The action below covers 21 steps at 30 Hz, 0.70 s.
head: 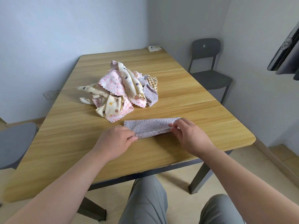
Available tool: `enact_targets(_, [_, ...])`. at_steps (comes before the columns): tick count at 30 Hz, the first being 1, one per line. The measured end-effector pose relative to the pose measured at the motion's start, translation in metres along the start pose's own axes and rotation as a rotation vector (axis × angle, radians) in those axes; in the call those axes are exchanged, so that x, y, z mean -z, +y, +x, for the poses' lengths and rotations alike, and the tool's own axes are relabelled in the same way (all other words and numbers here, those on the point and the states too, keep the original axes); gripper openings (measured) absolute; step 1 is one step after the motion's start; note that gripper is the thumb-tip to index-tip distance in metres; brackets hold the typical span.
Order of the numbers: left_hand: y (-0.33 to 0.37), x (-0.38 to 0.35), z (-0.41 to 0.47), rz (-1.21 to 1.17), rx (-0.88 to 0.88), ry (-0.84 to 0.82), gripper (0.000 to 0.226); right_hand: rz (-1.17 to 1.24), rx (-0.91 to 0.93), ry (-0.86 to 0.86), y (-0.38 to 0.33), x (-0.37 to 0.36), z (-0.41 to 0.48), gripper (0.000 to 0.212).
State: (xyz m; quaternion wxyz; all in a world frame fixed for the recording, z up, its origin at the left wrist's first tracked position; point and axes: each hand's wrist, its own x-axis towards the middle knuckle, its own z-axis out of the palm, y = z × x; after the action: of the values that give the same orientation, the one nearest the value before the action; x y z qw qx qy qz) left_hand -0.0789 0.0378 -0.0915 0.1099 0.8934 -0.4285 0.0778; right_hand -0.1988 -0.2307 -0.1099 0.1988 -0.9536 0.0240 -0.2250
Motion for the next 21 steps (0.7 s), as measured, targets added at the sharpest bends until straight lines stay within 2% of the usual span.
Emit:
enact_targets(4, [0.000,0.008,0.007,-0.139,0.090,0.078,0.033,0.148,-0.063,0.017,-0.004,0.005,0.007,0.019])
enact_targets(6, [-0.002,0.010,0.010,-0.175,0.122,0.110,0.013,0.192,-0.055,-0.041,-0.006,0.010,0.009,0.025])
enact_targets(9, [-0.004,0.012,0.013,-0.178,0.122,0.124,0.015,0.158,-0.019,-0.157,-0.002,0.016,0.011,0.040])
enact_targets(15, [-0.014,0.019,0.019,-0.237,0.143,0.139,0.020,0.094,0.083,0.024,0.005,0.019,0.020,0.013])
enact_targets(21, [-0.015,0.029,0.027,-0.269,0.197,0.186,0.025,0.117,0.001,0.043,0.004,0.034,0.034,0.017])
